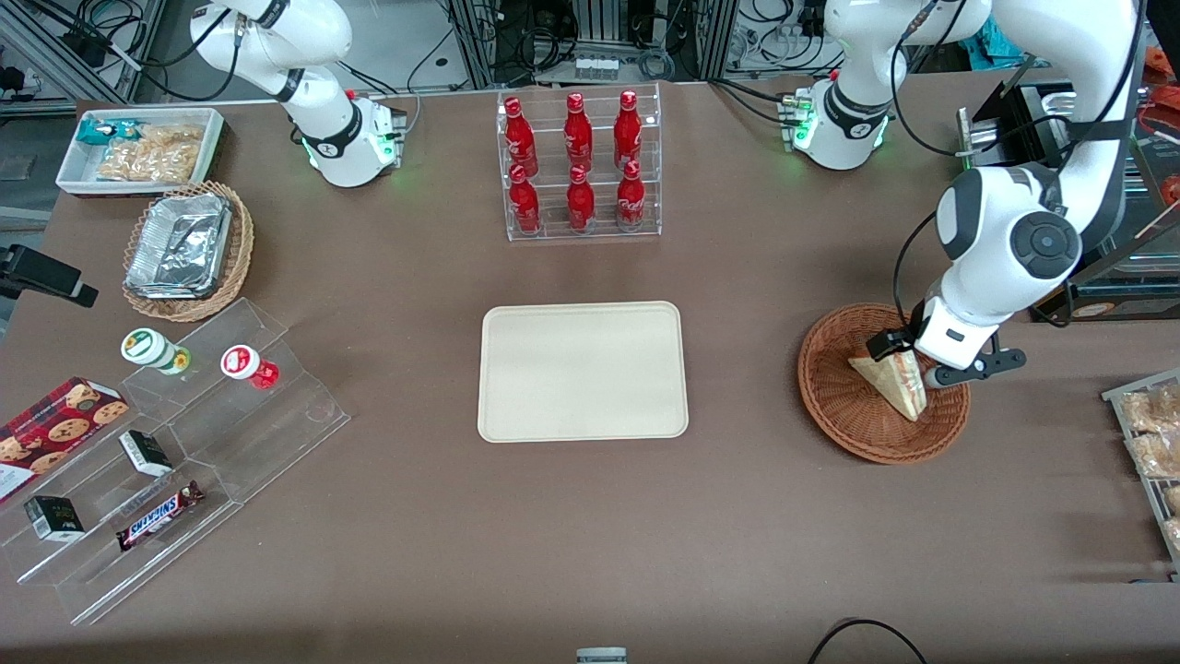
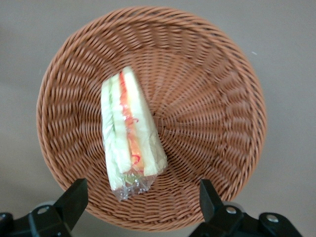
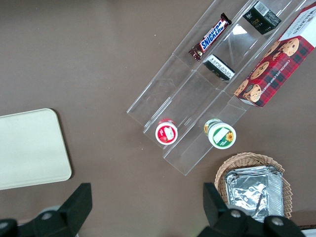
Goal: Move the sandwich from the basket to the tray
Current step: 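Lower the left gripper and close it on the wrapped sandwich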
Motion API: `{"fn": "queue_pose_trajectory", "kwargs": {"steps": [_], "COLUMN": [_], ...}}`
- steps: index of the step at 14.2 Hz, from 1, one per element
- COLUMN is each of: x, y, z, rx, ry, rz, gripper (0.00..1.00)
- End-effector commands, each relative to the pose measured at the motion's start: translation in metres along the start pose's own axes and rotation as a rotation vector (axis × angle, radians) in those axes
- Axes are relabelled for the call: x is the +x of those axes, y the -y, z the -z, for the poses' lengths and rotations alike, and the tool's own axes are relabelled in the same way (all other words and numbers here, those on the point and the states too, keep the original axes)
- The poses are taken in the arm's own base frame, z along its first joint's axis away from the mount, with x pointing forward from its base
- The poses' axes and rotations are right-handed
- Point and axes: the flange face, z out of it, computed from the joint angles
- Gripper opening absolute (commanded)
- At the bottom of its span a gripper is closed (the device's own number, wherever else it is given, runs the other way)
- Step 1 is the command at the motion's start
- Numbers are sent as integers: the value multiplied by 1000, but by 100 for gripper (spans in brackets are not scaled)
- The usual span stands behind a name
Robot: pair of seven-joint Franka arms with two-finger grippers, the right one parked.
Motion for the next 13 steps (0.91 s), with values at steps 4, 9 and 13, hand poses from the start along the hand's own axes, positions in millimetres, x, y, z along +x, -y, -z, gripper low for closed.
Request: {"fn": "queue_pose_trajectory", "kwargs": {"steps": [4,9,13], "x": [9,14,16], "y": [21,26,20], "z": [-9,-25,-48], "rx": [6,0,-14], "ry": [3,5,8], "rz": [191,397,467], "gripper": [100,100,100]}}
